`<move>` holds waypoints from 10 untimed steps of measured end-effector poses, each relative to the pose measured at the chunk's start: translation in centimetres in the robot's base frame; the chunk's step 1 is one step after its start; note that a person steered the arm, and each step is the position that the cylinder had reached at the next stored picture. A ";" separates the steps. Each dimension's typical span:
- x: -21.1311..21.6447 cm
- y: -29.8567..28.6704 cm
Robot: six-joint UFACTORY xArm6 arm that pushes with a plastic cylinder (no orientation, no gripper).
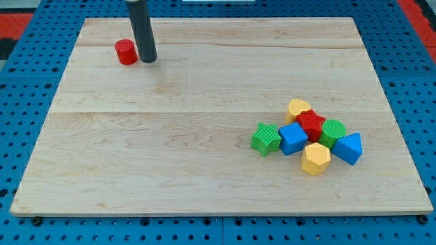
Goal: Place the red circle diagonal to the green star
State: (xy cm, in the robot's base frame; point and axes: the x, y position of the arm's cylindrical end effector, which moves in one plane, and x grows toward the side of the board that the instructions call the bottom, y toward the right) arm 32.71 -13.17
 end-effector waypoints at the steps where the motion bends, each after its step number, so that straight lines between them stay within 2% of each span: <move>1: -2.4 0.2; 2: -6.1 -3.7; 3: -6.4 -7.2; 4: -2.8 -6.7; 5: -1.0 0.6; 6: 4.0 -1.1; 7: 4.9 -3.0; 9: 10.3 6.7; 10: 13.8 6.5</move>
State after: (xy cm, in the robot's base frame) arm 46.53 -6.67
